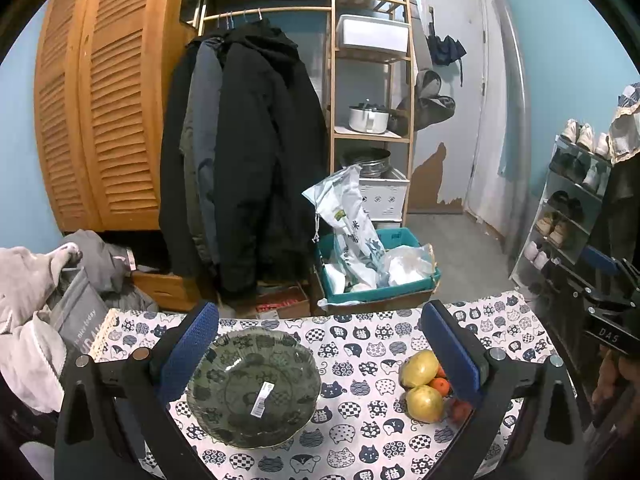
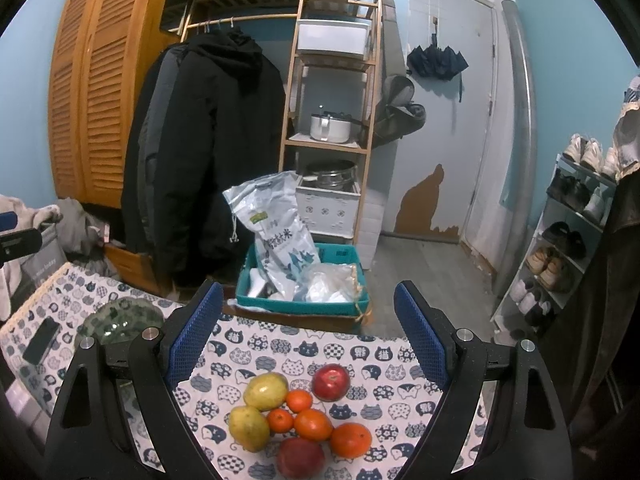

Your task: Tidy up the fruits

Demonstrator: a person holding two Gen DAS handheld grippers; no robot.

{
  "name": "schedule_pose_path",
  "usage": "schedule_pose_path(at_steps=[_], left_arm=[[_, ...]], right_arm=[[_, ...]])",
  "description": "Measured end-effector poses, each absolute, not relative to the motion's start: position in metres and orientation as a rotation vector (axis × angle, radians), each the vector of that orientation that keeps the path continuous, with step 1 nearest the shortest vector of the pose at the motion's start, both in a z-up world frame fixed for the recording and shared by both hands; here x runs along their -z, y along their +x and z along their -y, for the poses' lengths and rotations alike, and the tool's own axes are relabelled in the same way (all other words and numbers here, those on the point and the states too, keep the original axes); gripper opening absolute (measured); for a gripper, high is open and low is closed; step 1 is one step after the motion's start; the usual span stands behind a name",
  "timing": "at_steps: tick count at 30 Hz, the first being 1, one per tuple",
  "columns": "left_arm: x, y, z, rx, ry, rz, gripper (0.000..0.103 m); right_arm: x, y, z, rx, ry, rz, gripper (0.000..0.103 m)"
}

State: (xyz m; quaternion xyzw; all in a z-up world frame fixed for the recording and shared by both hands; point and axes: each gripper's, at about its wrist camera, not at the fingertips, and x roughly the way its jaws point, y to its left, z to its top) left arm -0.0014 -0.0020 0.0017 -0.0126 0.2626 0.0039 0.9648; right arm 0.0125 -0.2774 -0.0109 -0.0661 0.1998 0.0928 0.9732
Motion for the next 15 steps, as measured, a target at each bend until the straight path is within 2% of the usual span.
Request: schedule_pose_path(at_steps=[15], left_arm=[[-0.001, -0.001, 0.0014, -0.005, -0.029, -0.529, 0.102]], right_arm=[[0.0099, 0.0126, 0.2775, -0.187, -0.136, -0.402, 0.086]])
